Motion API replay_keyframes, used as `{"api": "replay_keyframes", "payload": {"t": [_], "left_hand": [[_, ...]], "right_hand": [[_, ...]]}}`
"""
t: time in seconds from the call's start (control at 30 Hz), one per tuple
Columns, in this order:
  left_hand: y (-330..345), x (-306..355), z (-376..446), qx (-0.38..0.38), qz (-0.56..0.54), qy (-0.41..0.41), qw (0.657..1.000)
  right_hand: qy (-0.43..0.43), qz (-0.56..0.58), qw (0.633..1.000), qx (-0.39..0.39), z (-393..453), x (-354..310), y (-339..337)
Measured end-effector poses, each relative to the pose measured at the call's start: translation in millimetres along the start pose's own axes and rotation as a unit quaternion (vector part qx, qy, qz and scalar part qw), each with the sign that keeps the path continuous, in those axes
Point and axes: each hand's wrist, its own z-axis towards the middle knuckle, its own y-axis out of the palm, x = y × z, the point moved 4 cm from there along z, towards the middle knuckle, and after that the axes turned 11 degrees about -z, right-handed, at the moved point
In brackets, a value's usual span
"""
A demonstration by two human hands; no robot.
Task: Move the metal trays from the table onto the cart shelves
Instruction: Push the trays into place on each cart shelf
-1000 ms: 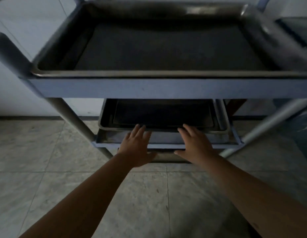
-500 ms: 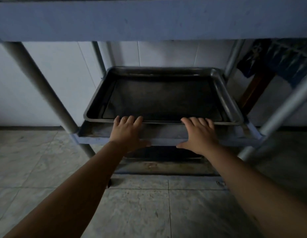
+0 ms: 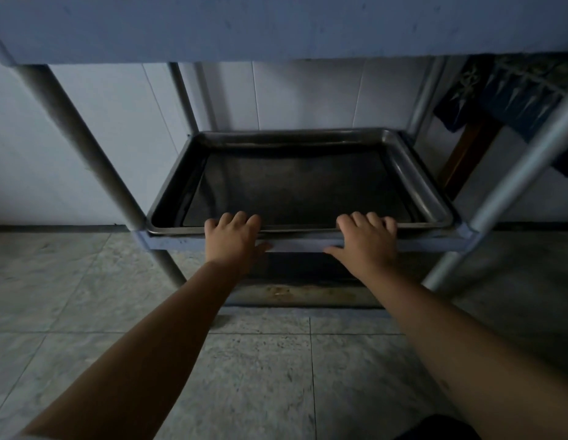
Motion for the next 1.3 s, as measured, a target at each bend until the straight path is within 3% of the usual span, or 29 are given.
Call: {"api": "replay_keyframes", "payload": {"t": [0.43, 0.57, 0.7, 0.77, 0.83, 0.9, 0.97, 1.03, 1.2, 1.3], "left_hand": [[-5.6, 0.2, -12.0, 0.025, -0.026, 0.007, 0.999], [3.4, 1.3, -27.0, 0.036, -0.049, 0.025, 0.998], [35.6, -0.2, -69.4, 0.063, -0.088, 0.076, 0.991], [67.0, -0.6, -94.1, 0.027, -0.076, 0.145, 0.986], [102.7, -6.5, -106.7, -0.059, -0.049, 0.177, 0.981], [137.3, -16.6, -106.0, -0.153, -0.045, 0.146, 0.976], [167.0, -28.8, -97.5, -0.218, -0.058, 0.097, 0.969], [194.7, -39.7, -84.2, -0.243, -0.075, 0.066, 0.965], [261.3, -62.9, -56.6, -0.285, -0.097, -0.004, 0.953], [295.6, -77.0, -57.8, -0.278, -0.072, -0.031, 0.957]], "right_hand": [[0.012, -0.026, 0.999, 0.016, -13.3, -6.4, 0.5], [0.01, 0.021, 0.998, 0.066, -23.3, -5.6, -1.7], [-0.066, 0.082, 0.992, 0.075, -69.5, -25.6, 17.9], [-0.127, 0.091, 0.987, 0.046, -93.5, -39.8, 38.7], [-0.15, 0.104, 0.982, -0.04, -104.9, -46.1, 66.6], [-0.124, 0.128, 0.968, -0.177, -106.1, -46.2, 103.2], [-0.077, 0.171, 0.946, -0.264, -104.4, -48.8, 139.0], [-0.05, 0.188, 0.937, -0.291, -95.8, -54.1, 174.4], [-0.089, 0.106, 0.927, -0.35, -73.3, -69.4, 254.5], [-0.076, 0.082, 0.92, -0.375, -77.9, -69.5, 290.3]]}}
